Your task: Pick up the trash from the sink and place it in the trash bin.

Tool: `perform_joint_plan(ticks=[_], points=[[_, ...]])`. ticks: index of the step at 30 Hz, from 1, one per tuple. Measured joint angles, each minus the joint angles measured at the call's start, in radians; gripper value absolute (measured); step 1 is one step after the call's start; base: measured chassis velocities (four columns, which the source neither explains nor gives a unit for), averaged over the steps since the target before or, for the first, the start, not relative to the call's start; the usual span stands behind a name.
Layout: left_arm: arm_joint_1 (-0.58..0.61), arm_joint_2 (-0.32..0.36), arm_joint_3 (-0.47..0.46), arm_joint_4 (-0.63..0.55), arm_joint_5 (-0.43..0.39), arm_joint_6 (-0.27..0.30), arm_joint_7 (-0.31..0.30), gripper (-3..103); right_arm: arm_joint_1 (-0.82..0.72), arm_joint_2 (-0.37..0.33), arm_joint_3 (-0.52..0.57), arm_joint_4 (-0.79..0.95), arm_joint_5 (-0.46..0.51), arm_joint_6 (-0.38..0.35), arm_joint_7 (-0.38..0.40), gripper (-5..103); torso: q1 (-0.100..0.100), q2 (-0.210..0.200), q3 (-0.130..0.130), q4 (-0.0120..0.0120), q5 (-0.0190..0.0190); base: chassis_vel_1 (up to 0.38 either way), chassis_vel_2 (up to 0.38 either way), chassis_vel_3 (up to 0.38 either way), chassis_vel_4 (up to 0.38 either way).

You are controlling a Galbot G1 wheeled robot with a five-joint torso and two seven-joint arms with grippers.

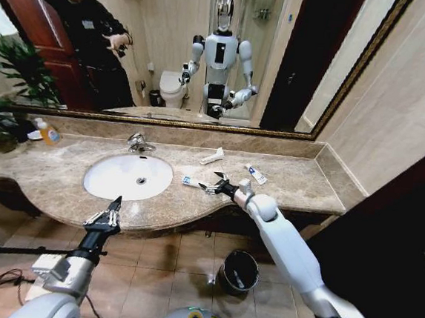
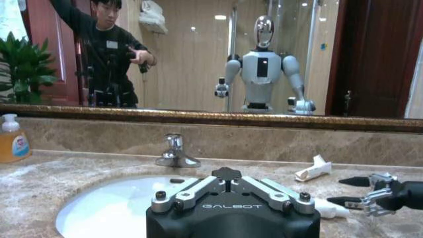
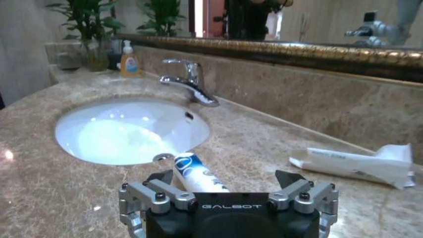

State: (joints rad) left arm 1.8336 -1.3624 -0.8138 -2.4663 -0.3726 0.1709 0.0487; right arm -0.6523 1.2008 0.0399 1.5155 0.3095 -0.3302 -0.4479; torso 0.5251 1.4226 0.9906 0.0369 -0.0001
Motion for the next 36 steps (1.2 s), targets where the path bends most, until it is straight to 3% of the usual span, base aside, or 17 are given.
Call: perform_joint_plan(ticks=[17, 23, 30, 32, 36], points=[[0.000, 0.000, 0.000, 0.000, 0.000, 0.000, 0.000, 0, 0.031, 0.028, -0.063, -0.082, -0.002, -0.009, 0.046, 100, 0.000, 0.000, 0.000, 0.0000, 0.0000, 0.000, 0.000, 0.000, 0.000], [0.000, 0.000, 0.000, 0.000, 0.000, 0.000, 0.000, 0, 0.038, 0.043, -0.071, -0.097, -0.002, -0.013, 0.059, 85, 0.000, 0.000, 0.000, 0.0000, 0.0000, 0.000, 0.000, 0.000, 0.000], [0.000, 0.000, 0.000, 0.000, 0.000, 0.000, 0.000, 0, 0.038, 0.044, -0.071, -0.099, -0.002, -0.018, 0.064, 52, 0.000, 0.000, 0.000, -0.0001, 0.0000, 0.000, 0.000, 0.000, 0.000], [0.000, 0.000, 0.000, 0.000, 0.000, 0.000, 0.000, 0, 0.038, 0.043, -0.071, -0.099, -0.002, -0.020, 0.064, 52, 0.000, 0.000, 0.000, -0.0001, 0.0000, 0.000, 0.000, 0.000, 0.000], [0.000, 0.000, 0.000, 0.000, 0.000, 0.000, 0.000, 0, 0.036, 0.041, -0.068, -0.097, -0.002, -0.022, 0.067, 37, 0.000, 0.000, 0.000, -0.0001, -0.0001, 0.000, 0.000, 0.000, 0.000]])
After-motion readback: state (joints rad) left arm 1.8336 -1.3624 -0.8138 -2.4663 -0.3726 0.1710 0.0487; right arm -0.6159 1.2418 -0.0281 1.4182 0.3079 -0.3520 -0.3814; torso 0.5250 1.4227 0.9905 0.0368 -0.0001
